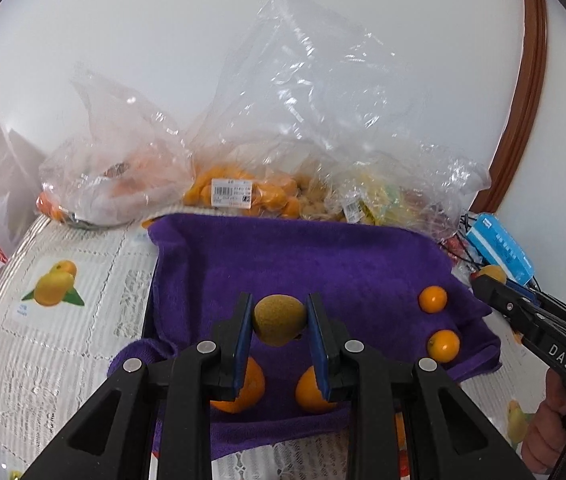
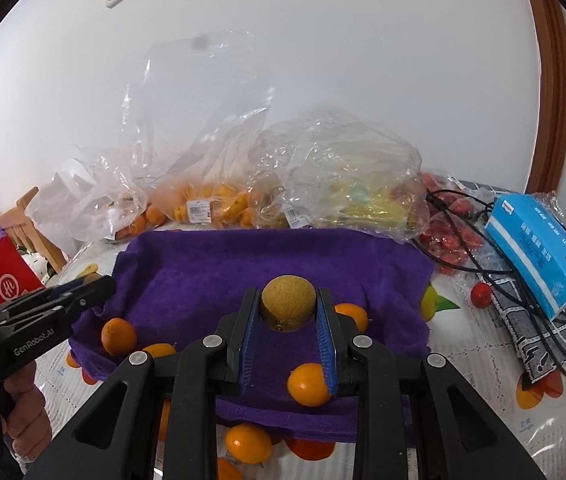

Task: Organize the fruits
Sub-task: 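Lift the yellow fruit with the right gripper while the left carries its fruit over the towel, then lower and open the right gripper on the towel while the left releases its fruit there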

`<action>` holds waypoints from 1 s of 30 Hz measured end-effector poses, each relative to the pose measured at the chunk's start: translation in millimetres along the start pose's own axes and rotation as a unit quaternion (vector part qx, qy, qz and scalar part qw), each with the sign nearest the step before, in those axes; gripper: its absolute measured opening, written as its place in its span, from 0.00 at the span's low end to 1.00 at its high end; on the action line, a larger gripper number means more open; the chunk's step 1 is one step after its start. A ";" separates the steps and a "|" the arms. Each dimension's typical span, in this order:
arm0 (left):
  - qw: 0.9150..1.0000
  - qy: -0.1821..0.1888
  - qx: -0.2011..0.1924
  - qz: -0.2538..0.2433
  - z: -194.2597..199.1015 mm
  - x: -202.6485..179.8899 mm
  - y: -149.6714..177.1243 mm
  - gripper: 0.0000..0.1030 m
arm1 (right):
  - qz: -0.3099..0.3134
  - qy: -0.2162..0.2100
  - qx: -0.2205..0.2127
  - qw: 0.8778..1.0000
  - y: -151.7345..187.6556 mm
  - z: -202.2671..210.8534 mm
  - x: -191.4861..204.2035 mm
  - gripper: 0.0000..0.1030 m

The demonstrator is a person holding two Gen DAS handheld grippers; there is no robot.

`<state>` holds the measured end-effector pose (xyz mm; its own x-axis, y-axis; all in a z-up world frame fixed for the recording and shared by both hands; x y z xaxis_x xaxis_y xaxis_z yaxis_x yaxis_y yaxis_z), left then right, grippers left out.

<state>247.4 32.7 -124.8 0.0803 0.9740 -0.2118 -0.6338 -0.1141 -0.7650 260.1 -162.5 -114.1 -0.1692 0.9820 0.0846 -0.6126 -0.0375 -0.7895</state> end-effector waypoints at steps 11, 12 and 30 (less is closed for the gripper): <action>1.000 0.007 0.002 0.010 -2.4 3.3 9.5 0.24 | 0.007 0.018 0.013 1.000 12.1 -5.9 -8.6 0.27; 1.000 0.008 0.003 0.015 -3.2 5.8 10.2 0.24 | 0.006 0.018 0.016 1.000 14.0 -7.4 -9.5 0.27; 0.999 0.019 0.010 0.036 -7.8 13.4 13.5 0.24 | 0.002 0.082 0.048 0.995 30.7 -32.2 -24.9 0.27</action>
<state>245.9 42.7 -142.8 0.0628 0.9550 -0.2897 -0.6545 -0.1798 -0.7344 270.4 -182.2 -160.0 -0.0478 0.9985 -0.0259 -0.6843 -0.0516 -0.7274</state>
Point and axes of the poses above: each gripper's, at about its wrist camera, not at the fingertips, and z roughly against the way its jaws point, x to its left, y to its underside, the point moved 3 cm from there along -z, roughly the way its jaws point, and after that the axes turned 4 degrees about y, right-handed, at the moved point
